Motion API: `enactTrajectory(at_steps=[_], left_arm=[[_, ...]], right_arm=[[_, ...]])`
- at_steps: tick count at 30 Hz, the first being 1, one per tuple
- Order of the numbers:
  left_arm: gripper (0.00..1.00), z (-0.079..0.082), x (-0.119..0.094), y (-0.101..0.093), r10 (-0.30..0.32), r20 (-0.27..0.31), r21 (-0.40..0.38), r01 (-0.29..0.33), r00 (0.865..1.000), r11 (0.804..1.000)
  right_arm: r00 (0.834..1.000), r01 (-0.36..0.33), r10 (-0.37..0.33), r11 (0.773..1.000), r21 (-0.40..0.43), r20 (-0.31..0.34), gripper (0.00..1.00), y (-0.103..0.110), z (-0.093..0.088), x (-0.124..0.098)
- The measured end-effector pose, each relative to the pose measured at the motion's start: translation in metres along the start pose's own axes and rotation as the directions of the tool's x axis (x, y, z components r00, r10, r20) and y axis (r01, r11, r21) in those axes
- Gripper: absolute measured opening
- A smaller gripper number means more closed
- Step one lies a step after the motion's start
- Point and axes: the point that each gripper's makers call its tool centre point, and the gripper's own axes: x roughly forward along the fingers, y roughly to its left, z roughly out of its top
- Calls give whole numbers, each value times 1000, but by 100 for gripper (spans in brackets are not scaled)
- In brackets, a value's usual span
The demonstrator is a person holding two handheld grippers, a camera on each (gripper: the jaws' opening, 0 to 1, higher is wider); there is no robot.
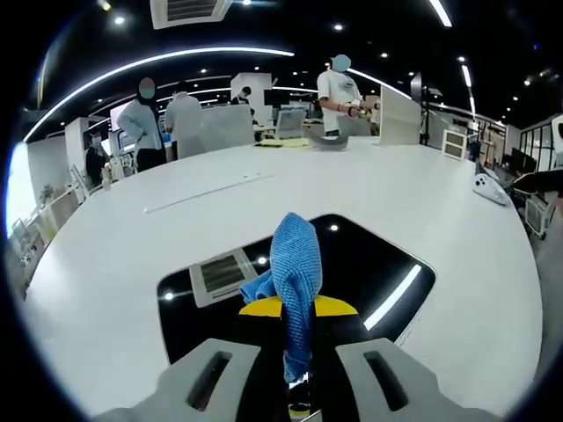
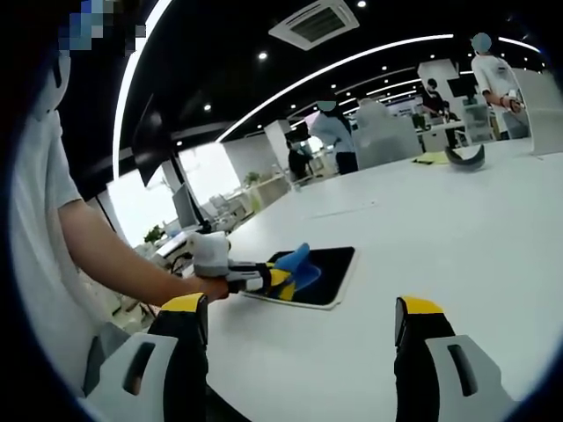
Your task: Wipe the mirror surface with the cleaning cloth until all visible marks leave the cleaned area.
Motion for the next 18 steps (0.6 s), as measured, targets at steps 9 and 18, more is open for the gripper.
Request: enactTrajectory(at_steps=[9, 18], left_arm=[[7, 3, 6, 10, 12, 3, -1, -12, 1000, 1000], [7, 6, 12, 23, 28, 4, -2, -28, 1000, 1000]], right_arm=[[1000, 1, -1, 1000, 7, -4, 87, -2, -2, 0], [1000, 9, -9, 1000, 16, -9, 87, -4, -3, 0]])
